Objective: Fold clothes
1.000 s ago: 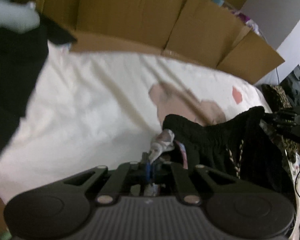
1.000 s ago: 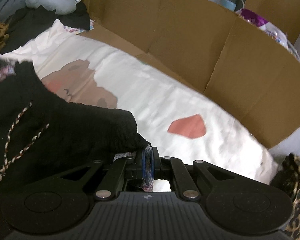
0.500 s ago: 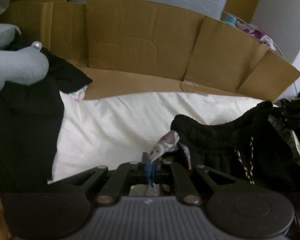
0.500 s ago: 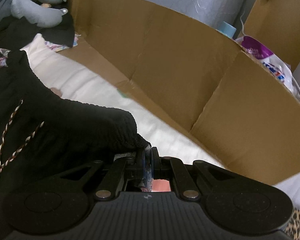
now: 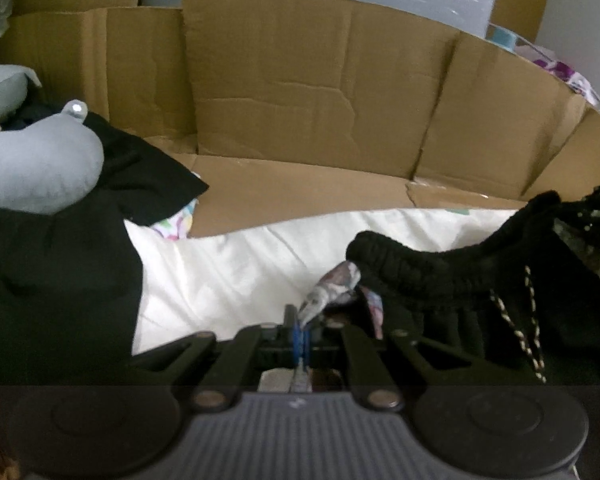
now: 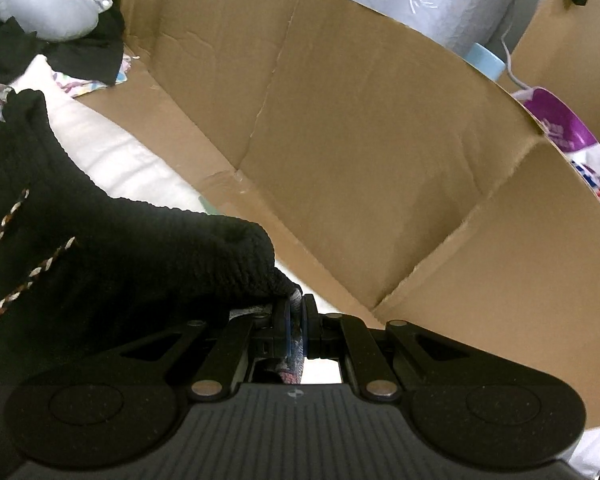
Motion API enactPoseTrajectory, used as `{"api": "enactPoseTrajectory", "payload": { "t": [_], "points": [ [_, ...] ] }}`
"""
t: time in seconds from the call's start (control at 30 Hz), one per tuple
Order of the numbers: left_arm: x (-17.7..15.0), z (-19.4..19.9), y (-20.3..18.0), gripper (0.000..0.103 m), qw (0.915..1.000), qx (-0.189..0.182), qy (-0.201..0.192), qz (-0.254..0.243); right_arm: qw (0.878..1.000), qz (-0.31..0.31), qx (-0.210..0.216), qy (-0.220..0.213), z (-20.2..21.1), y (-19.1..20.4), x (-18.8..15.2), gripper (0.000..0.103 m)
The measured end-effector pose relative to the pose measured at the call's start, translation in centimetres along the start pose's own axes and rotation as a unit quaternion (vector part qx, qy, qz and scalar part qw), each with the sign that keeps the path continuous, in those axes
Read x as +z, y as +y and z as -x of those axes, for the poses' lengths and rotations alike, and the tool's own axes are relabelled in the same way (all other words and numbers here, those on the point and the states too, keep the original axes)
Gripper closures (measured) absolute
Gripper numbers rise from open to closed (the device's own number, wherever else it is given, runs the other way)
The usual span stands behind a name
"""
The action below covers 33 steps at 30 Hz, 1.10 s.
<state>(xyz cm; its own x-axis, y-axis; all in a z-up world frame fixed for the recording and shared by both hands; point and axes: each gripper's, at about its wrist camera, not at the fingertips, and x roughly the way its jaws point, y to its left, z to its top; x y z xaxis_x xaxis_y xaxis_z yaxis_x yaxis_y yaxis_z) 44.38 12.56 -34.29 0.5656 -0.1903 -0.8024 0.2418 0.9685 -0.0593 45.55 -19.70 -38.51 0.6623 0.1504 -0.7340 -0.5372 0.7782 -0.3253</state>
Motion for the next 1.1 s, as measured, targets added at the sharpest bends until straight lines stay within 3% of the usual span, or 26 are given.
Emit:
{"api": "enactPoseTrajectory", "payload": {
  "t": [0.2,0.37,0.47,0.57,0.63,0.7,0.97,1.1],
  "points": [
    [1.2,-2.5,0.6,0.100,0.9998,0.017,0.003,0.012,1.000,0.005,-0.012,0.004,-2.3,0.1,1.2,0.100],
    [0.6,-6.2,0.5,0.099,0.9981,0.037,0.049,0.003,1.000,0.002,-0.012,0.020,-5.0,0.3,1.5,0.100],
    [0.1,-7.3,0.7,0.093,0.9970,0.041,0.065,0.008,0.999,-0.010,0.006,0.048,-6.6,0.4,0.9,0.096],
    [0.2,-6.3,1.0,0.074,0.9969,0.041,0.067,0.012,0.999,-0.027,0.005,0.042,-5.8,-0.1,0.7,0.093],
    [0.1,-5.1,1.5,0.053,0.9971,0.046,0.059,0.011,0.999,-0.034,0.009,0.033,-4.6,-0.7,0.6,0.089],
    [0.0,-3.7,2.0,0.045,0.9976,0.040,0.053,0.017,0.999,-0.041,0.011,0.025,-3.2,-1.3,0.3,0.086],
    [-1.9,2.4,3.2,0.043,0.9990,0.025,0.015,0.034,0.994,-0.095,0.046,-0.005,3.3,-2.8,-1.9,0.077],
    [-4.0,5.3,1.9,0.044,0.9994,0.014,-0.003,-0.030,0.989,-0.122,0.083,-0.011,6.9,-1.7,-3.9,0.076]
  ]
}}
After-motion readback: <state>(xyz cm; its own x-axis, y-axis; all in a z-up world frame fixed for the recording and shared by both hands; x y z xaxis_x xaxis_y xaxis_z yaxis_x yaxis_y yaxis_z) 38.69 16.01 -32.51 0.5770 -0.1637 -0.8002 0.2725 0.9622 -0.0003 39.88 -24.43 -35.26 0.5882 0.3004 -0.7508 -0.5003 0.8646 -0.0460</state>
